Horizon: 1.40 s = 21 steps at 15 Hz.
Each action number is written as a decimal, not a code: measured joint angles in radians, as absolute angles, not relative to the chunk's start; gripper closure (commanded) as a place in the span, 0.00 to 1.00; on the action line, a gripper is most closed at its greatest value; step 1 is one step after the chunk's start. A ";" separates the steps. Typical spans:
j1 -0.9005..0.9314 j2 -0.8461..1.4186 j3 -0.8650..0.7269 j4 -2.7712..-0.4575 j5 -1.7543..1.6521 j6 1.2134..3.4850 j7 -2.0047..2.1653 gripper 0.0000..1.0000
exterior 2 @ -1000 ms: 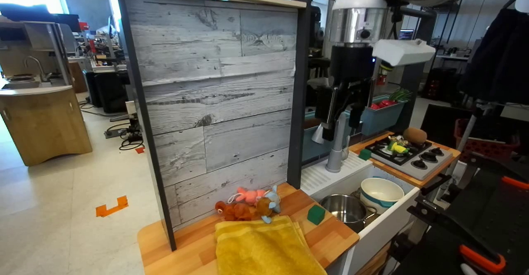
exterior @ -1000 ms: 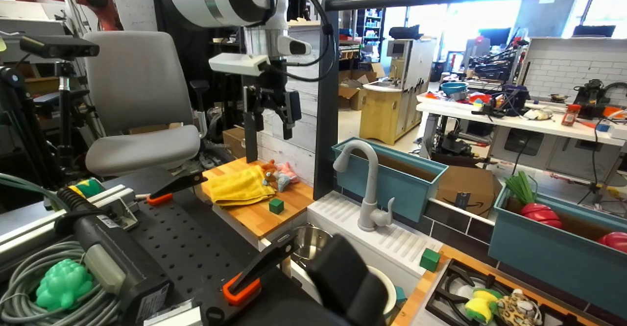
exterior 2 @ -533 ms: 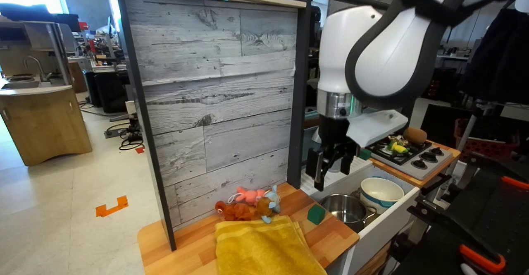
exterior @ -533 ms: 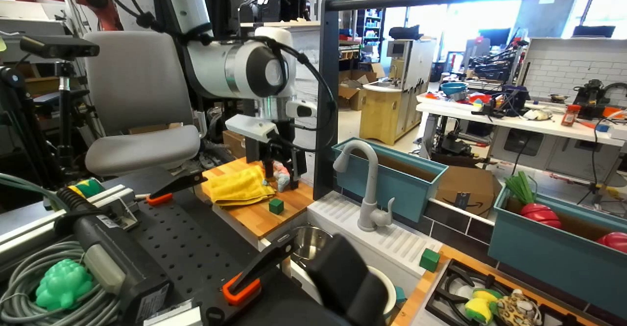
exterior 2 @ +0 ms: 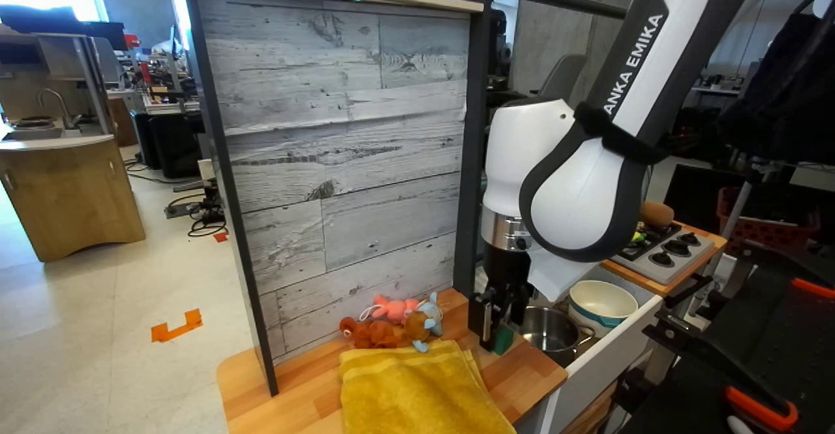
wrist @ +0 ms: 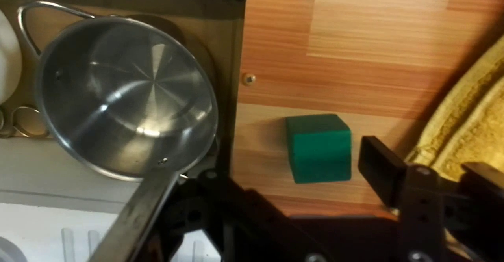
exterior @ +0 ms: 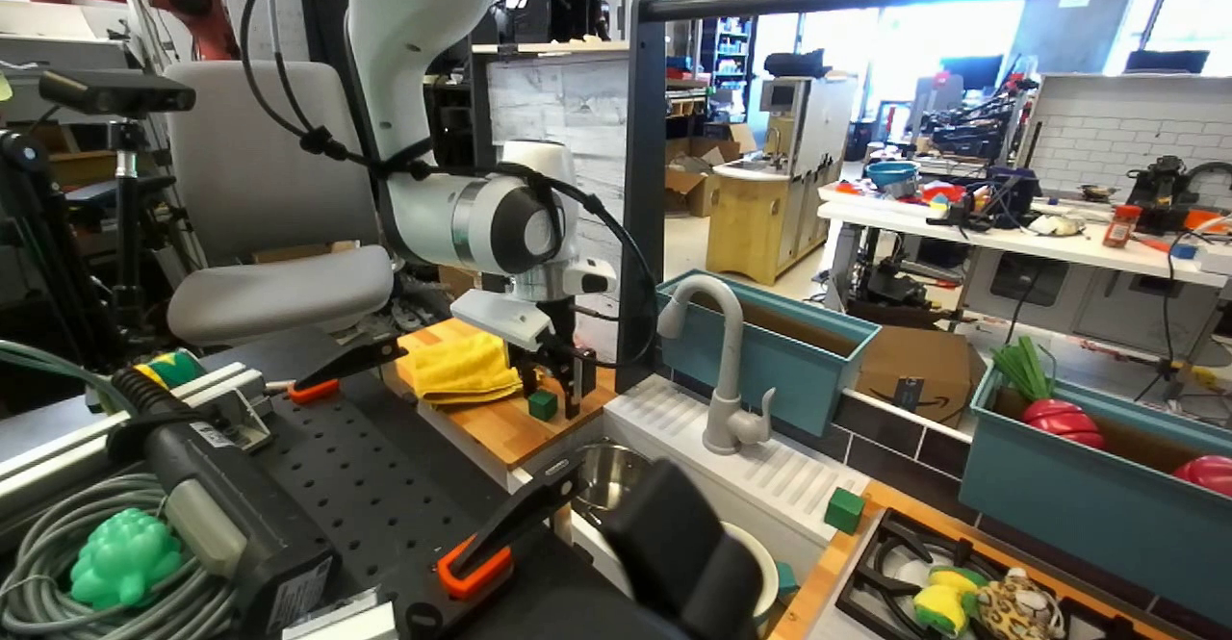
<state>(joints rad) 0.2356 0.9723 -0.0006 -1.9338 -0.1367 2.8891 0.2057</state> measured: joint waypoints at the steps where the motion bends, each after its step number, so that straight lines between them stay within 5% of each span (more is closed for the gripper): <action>1: 0.229 0.983 0.008 -1.928 -0.132 2.892 0.187 0.58; 6: 0.177 0.987 0.071 -1.923 -0.100 2.892 0.113 0.92; 21: 0.167 0.961 -0.149 -1.923 0.022 2.809 0.360 0.92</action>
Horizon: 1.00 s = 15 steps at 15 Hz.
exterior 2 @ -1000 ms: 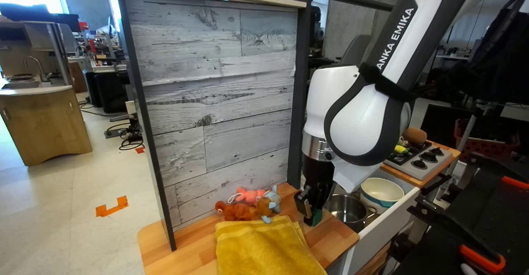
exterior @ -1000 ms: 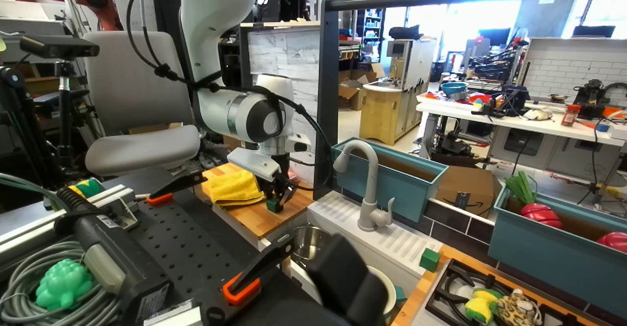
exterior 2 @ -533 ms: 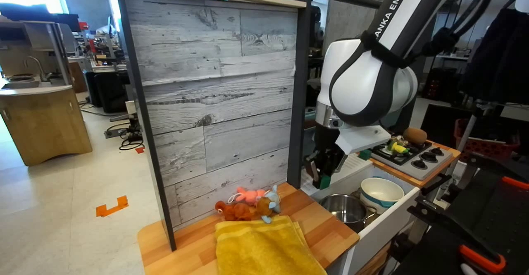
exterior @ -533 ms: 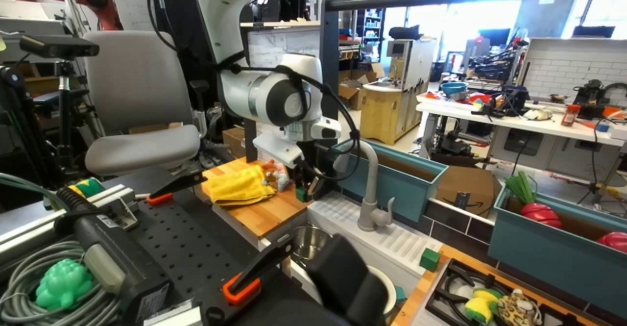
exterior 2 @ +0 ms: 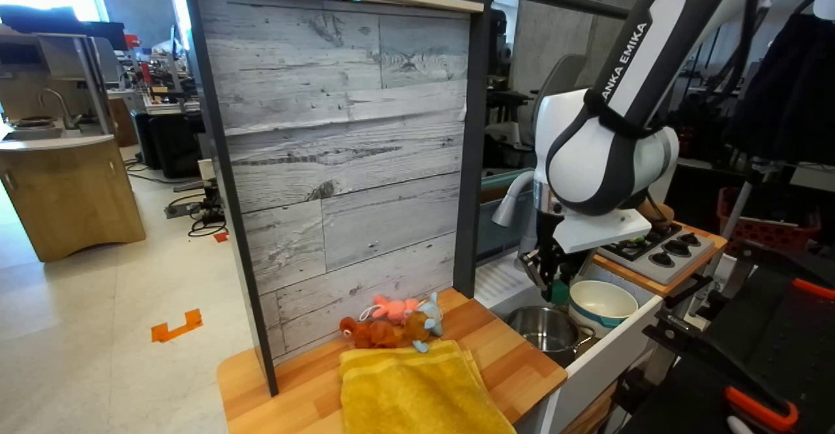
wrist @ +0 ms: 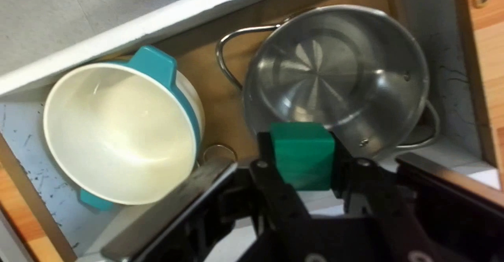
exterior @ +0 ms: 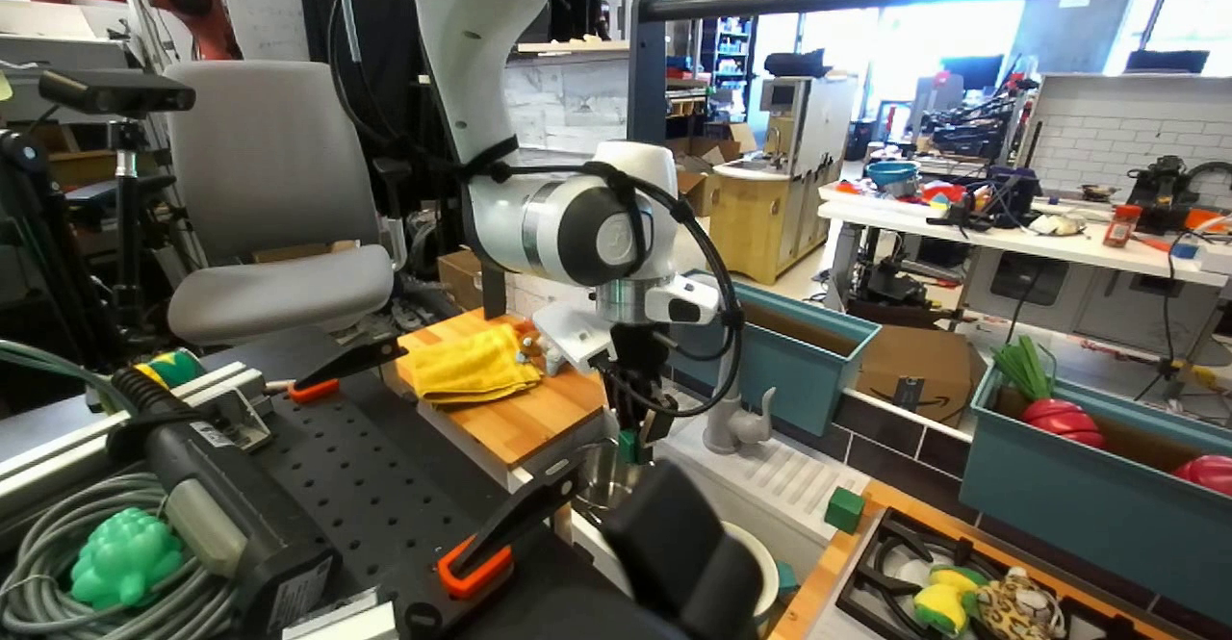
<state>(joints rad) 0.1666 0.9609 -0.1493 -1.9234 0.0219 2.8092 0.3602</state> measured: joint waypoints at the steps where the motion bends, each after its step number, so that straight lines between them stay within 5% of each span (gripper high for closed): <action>1: 0.168 0.974 -0.166 -1.914 0.031 2.809 0.385 0.92; 8: 0.161 0.995 -0.309 -1.891 0.066 2.760 0.529 0.92; 9: 0.161 0.995 -0.322 -1.890 0.066 2.750 0.544 0.42; 11: 0.158 0.995 -0.331 -1.889 0.066 2.733 0.563 0.37; 15: 0.144 0.987 -0.295 -1.884 0.085 2.734 0.567 0.06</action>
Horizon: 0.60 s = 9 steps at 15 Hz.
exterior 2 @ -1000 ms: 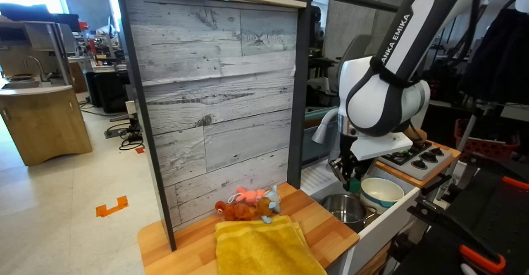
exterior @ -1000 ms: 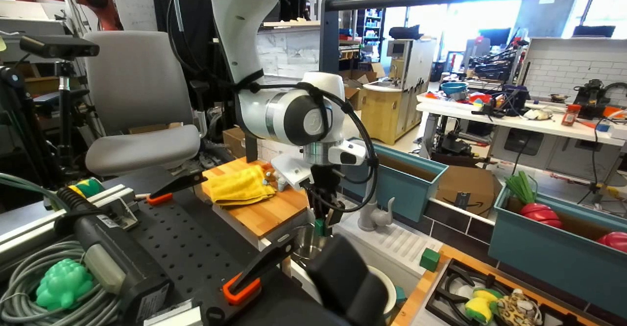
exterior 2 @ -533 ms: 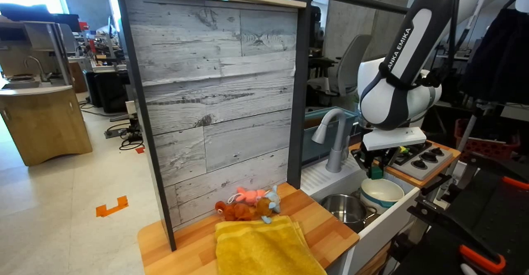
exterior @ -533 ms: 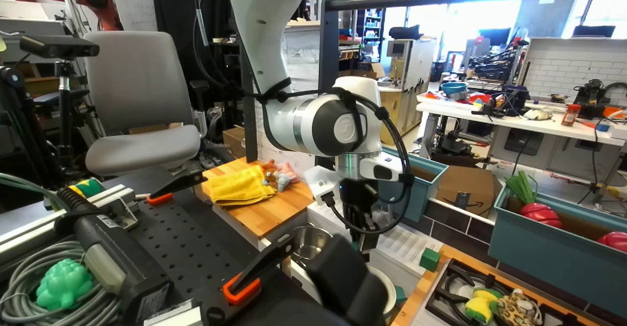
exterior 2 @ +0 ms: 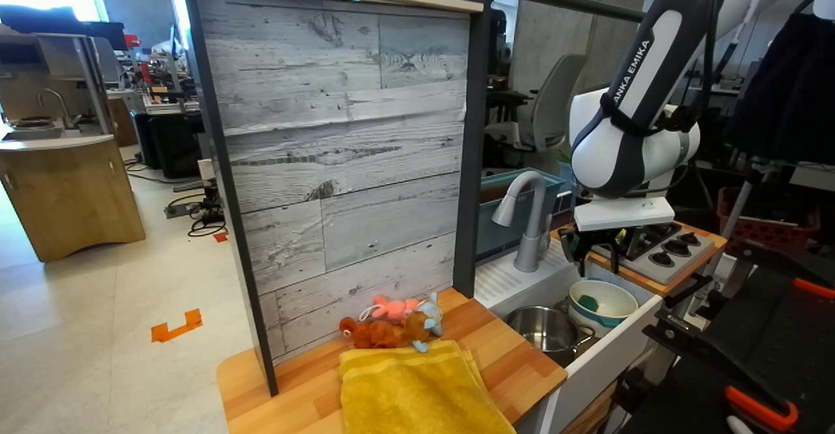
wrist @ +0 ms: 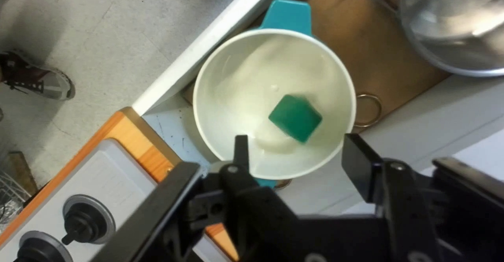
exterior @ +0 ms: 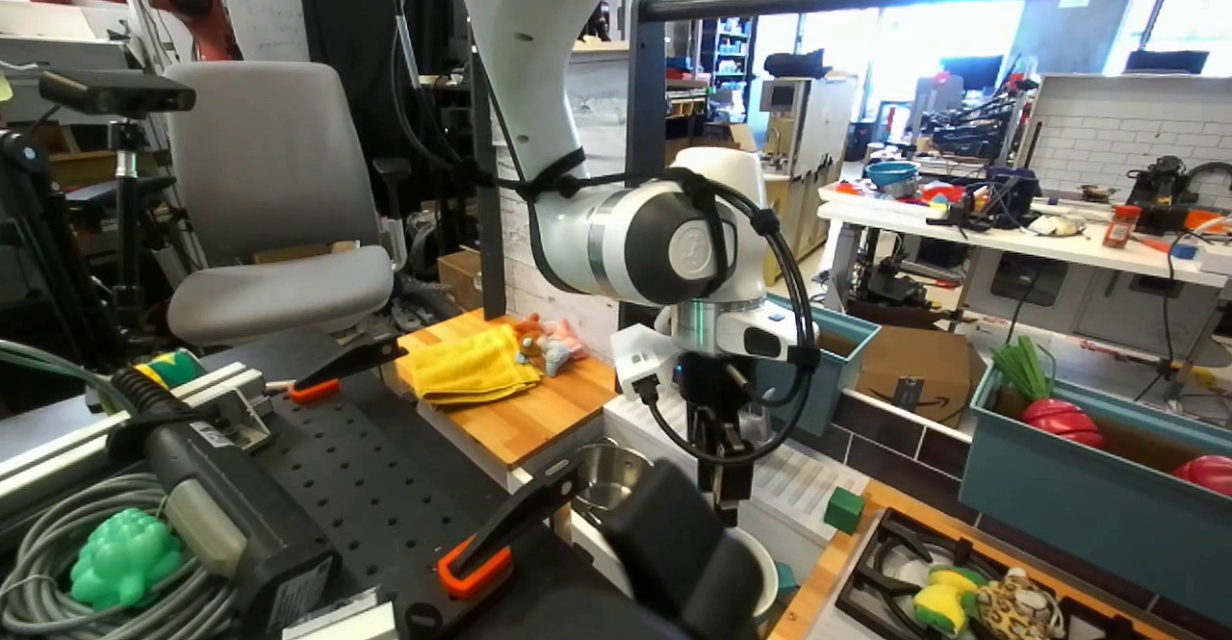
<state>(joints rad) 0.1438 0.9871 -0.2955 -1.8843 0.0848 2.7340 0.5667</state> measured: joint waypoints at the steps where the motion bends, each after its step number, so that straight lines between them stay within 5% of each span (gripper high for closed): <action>1: 0.141 0.981 -0.287 -1.881 0.091 2.735 0.567 0.00; 9: 0.093 0.919 -0.315 -1.856 0.130 2.794 0.567 0.00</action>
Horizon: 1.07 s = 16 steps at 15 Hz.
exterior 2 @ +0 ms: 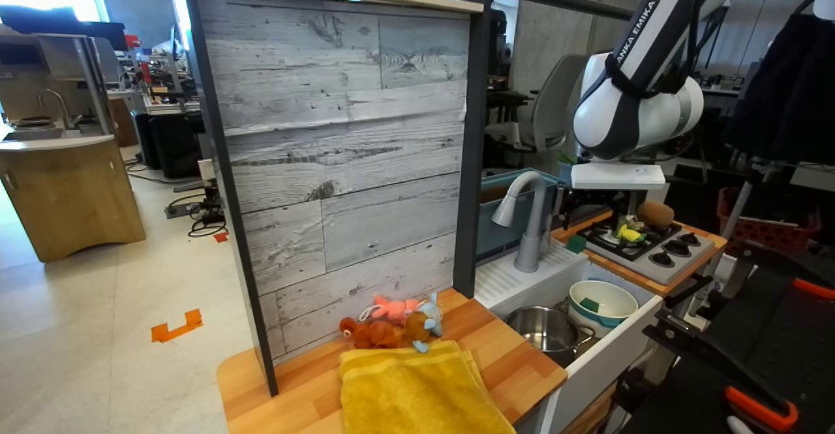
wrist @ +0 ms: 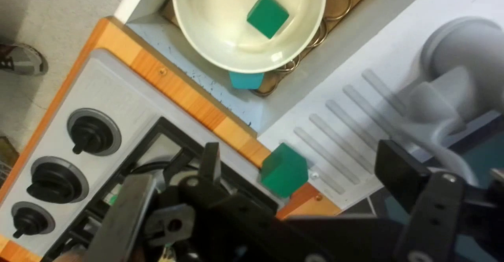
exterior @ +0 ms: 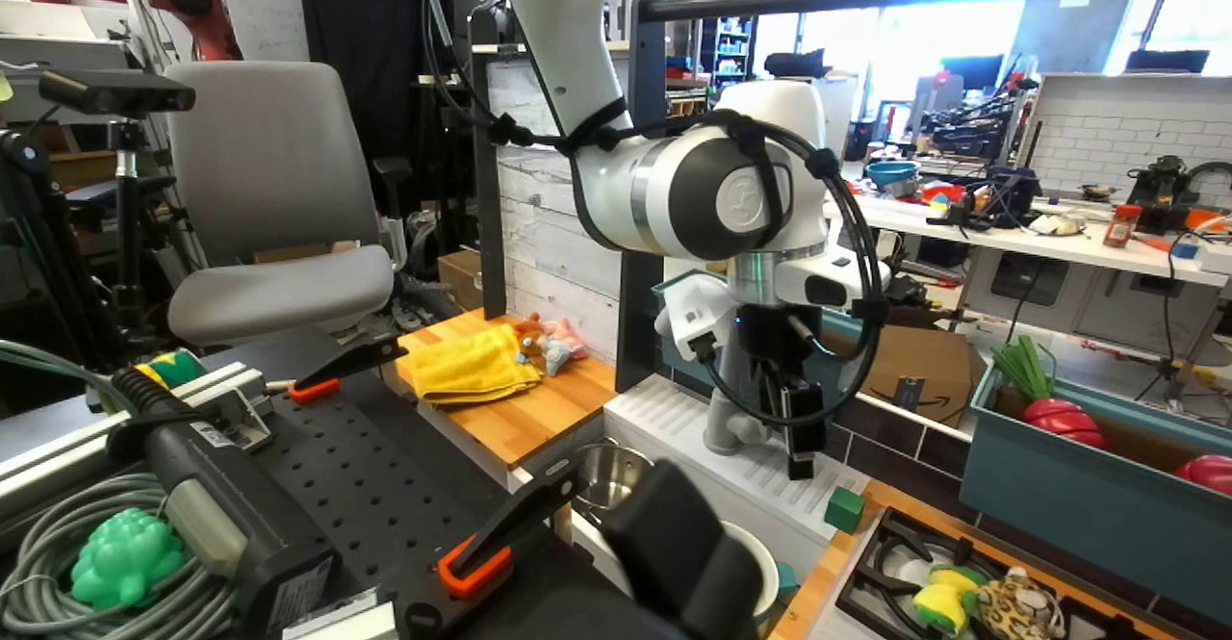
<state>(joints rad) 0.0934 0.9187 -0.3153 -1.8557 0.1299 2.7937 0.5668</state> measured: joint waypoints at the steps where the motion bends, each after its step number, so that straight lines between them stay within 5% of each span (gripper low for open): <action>1: 0.091 0.920 -0.326 -1.856 0.130 2.800 0.567 0.04; 3: 0.081 0.926 -0.336 -1.856 0.130 2.831 0.568 0.14; 4: 0.074 0.932 -0.336 -1.855 0.130 2.860 0.568 0.04; 12: 0.039 1.067 -0.322 -1.753 0.148 2.944 0.567 0.02; 16: 0.033 1.137 -0.295 -1.674 0.148 2.947 0.565 0.35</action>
<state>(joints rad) 0.0333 1.1370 -0.2949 -1.6738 0.1480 2.9471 0.5649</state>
